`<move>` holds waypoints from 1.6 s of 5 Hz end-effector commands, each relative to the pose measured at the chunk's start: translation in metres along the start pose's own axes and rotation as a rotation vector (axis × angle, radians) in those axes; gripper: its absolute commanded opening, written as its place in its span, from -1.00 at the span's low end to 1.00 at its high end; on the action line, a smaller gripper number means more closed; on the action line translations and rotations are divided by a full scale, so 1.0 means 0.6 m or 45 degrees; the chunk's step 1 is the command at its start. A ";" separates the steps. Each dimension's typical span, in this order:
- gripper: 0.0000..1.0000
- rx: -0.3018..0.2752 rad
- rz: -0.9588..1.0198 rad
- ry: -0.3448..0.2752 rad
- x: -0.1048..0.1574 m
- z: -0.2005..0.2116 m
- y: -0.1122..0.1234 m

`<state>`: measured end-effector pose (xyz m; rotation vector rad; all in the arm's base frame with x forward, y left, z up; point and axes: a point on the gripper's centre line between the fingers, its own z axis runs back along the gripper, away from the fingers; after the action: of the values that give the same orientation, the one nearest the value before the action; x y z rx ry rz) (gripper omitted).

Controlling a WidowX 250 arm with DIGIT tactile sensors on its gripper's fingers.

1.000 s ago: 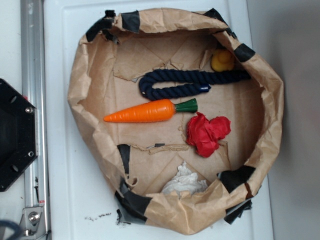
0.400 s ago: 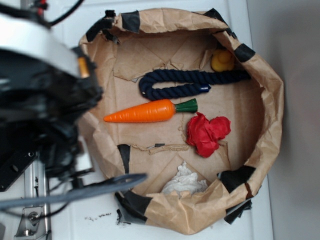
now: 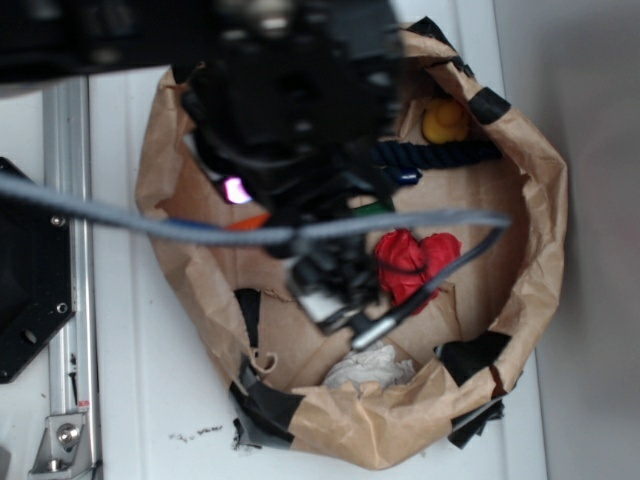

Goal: Grab the white paper.

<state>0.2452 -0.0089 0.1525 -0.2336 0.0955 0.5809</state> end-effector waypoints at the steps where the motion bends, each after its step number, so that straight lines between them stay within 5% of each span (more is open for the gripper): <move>1: 1.00 -0.086 0.126 0.116 0.022 -0.103 -0.035; 3: 1.00 -0.063 0.127 0.209 -0.013 -0.169 -0.087; 5: 1.00 -0.145 0.128 0.231 -0.050 -0.207 -0.127; 6: 0.69 -0.082 0.141 0.260 -0.080 -0.249 -0.117; 7: -1.00 -0.049 0.132 0.215 -0.095 -0.255 -0.097; 8: -1.00 -0.070 0.005 0.077 -0.082 -0.230 -0.095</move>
<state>0.2339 -0.1080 0.0330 -0.2801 0.1708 0.6296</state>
